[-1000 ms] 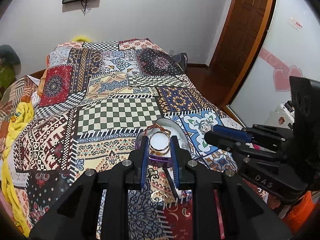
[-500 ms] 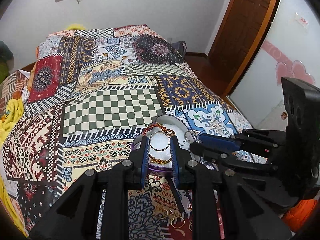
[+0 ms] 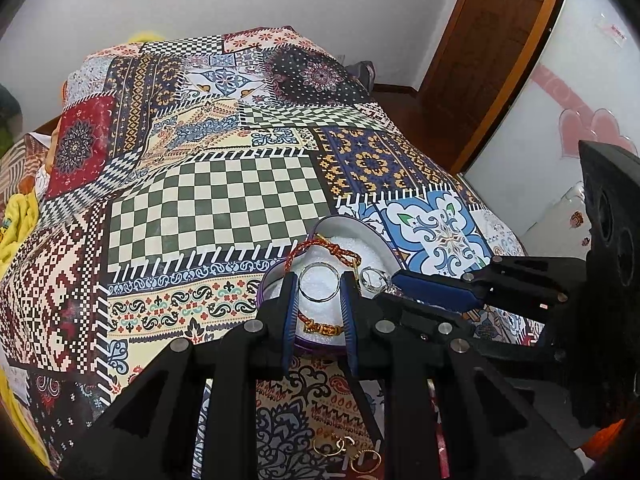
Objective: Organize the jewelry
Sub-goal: 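Lower the rings into the tin and open the left tool while the right tool releases the earring there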
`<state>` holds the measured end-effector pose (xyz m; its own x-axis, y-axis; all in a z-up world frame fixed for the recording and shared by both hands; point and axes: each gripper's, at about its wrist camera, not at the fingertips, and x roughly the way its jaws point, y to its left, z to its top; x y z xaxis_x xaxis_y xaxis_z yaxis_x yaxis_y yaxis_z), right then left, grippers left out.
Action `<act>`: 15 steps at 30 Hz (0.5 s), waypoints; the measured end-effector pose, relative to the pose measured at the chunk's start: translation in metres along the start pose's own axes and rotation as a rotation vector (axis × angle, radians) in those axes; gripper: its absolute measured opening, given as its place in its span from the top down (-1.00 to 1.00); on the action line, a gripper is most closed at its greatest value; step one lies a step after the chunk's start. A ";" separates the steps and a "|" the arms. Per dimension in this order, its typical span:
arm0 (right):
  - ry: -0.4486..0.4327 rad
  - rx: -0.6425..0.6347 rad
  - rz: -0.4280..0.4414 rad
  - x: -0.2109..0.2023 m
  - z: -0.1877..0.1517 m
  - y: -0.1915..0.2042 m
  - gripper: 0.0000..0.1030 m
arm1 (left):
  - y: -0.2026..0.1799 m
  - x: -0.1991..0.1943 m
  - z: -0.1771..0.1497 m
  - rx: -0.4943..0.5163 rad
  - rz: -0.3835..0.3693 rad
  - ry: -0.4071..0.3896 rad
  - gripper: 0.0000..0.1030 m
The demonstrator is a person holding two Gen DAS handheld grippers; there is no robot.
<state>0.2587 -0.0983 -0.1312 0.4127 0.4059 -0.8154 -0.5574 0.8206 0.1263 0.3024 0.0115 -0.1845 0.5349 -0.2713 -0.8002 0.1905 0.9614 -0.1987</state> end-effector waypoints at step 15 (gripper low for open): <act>-0.004 -0.045 -0.044 -0.003 -0.002 0.008 0.72 | -0.006 -0.013 -0.001 0.028 0.007 -0.023 0.61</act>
<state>0.2521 -0.0939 -0.1289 0.4409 0.3712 -0.8172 -0.5702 0.8190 0.0644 0.2936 0.0092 -0.1732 0.5550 -0.2661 -0.7881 0.2094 0.9616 -0.1773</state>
